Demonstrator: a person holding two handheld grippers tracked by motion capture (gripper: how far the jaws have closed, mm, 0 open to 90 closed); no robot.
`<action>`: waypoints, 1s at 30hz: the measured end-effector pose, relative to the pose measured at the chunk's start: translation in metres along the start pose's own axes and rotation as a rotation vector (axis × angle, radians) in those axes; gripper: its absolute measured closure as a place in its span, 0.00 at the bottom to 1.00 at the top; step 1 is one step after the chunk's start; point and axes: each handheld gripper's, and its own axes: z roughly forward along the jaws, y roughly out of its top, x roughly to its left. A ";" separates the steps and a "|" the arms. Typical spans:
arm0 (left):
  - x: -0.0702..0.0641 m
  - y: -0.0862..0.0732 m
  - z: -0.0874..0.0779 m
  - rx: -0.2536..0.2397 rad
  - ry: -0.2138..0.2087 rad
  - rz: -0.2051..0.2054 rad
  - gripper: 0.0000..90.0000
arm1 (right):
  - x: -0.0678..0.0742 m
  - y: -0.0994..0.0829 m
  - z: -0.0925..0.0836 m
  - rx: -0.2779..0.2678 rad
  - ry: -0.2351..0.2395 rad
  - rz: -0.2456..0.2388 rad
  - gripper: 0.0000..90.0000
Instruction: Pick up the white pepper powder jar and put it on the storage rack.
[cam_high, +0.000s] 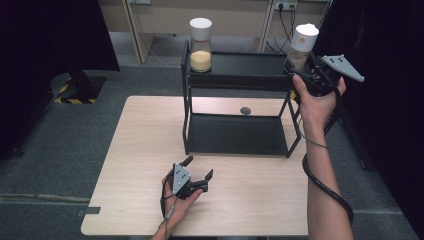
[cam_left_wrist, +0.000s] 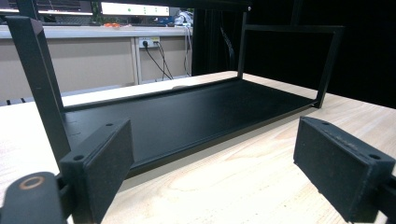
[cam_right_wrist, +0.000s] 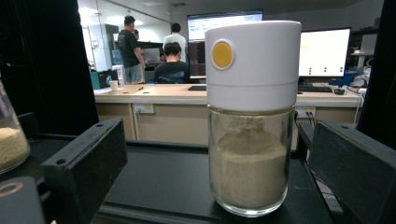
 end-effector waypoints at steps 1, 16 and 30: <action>0.000 0.000 0.000 -0.002 0.000 -0.003 0.13 | 0.000 -0.001 -0.001 -0.001 0.002 -0.003 0.05; 0.000 0.000 0.000 -0.002 0.001 -0.003 0.13 | -0.001 -0.015 -0.013 0.001 0.023 -0.002 0.05; 0.000 0.000 0.000 0.000 0.000 -0.003 0.13 | -0.002 -0.039 -0.026 0.020 0.040 -0.007 0.05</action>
